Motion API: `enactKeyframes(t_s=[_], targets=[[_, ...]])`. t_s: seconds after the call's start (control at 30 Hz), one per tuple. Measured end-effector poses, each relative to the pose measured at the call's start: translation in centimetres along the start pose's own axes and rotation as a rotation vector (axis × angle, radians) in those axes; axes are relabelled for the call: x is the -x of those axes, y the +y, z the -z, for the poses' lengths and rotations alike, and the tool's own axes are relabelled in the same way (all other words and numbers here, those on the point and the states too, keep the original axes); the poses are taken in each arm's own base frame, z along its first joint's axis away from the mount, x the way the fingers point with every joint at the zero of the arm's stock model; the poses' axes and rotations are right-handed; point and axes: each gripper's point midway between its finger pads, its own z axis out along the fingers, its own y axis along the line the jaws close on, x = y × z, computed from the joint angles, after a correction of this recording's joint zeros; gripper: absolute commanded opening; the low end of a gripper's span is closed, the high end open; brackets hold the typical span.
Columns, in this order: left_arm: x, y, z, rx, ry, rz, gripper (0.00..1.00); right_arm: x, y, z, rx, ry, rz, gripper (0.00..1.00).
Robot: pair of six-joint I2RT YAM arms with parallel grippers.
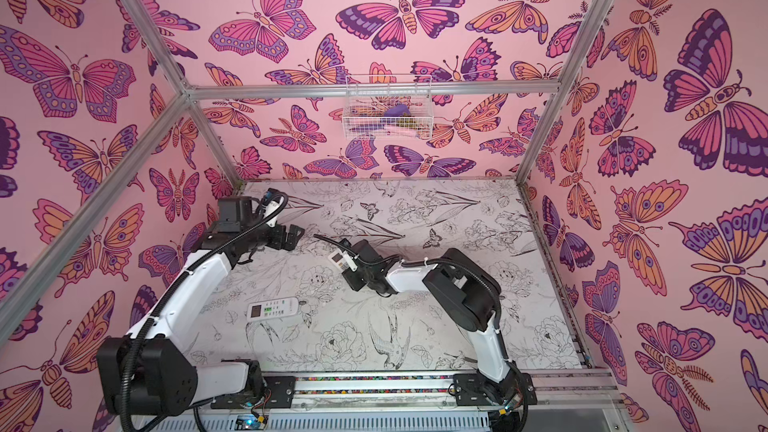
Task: Unload the batteries from the remote control
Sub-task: 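Raise the remote toward the left gripper while the left gripper grasps its top end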
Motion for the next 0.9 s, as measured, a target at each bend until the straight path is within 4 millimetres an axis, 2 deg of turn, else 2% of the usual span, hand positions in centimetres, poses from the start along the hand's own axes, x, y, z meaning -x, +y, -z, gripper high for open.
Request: enactKeyframes(t_s=[0.07,0.17,0.33,0.53,0.7,0.8,0.9], targets=[[1.8,-1.0,0.6,-0.018,-0.032,-0.109,1.00,0.4,-0.3,1.5,0.061,-0.005,-0.023,0.36],[3.3,-2.7,1.2,-0.064,-0.059,-0.245,1.00,2.4,-0.6,3.6,0.183,-0.052,-0.053,0.24],[4.7,-5.9,2.4,-0.202,-0.135,-0.498,1.00,4.6,-0.6,7.2,0.362,-0.106,-0.081,0.23],[5.2,-10.2,5.4,-0.406,-0.248,-0.822,1.00,6.6,0.1,12.0,0.505,-0.158,-0.071,0.23],[3.9,-12.3,6.6,-0.515,-0.317,-1.017,1.00,8.5,-0.6,16.3,0.581,-0.234,-0.063,0.22],[3.5,-13.0,6.9,-0.538,-0.360,-1.127,1.00,8.7,0.0,17.6,0.639,-0.247,-0.052,0.22],[2.9,-13.5,6.8,-0.555,-0.383,-1.214,1.00,8.0,0.9,18.1,0.700,-0.215,-0.065,0.21]])
